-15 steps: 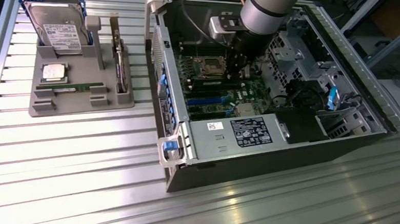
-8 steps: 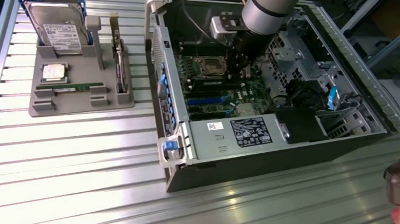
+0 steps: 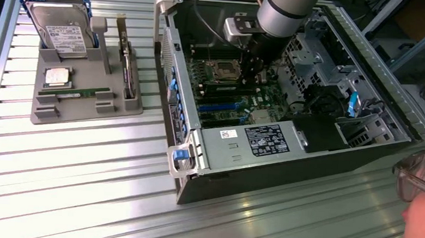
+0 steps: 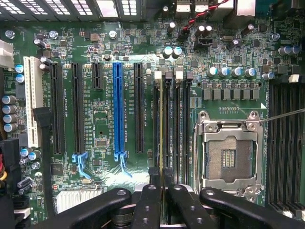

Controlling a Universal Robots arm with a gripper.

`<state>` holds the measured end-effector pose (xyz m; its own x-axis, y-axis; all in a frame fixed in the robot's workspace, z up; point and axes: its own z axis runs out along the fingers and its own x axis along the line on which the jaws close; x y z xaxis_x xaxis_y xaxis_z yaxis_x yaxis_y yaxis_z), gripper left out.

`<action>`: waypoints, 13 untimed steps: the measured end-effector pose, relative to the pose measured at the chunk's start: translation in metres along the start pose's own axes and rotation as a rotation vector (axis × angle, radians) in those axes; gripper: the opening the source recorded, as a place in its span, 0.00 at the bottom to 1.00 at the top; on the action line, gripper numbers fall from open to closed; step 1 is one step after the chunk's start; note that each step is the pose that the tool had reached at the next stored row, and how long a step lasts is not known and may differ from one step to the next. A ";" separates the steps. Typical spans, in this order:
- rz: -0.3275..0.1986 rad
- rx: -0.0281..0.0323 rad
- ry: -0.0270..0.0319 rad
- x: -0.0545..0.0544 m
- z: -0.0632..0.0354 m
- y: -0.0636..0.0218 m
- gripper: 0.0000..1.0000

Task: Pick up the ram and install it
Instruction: 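Insert the ram into the slot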

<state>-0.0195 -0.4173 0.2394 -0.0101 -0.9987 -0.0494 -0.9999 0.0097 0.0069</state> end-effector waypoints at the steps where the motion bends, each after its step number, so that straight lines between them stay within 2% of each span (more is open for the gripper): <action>1: 0.000 0.0000 0.0000 0.000 0.0000 0.0000 0.12; 13: 0.000 0.0000 -0.0001 0.000 0.0010 -0.0001 0.12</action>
<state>-0.0194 -0.4169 0.2385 -0.0100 -0.9987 -0.0494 -0.9999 0.0097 0.0069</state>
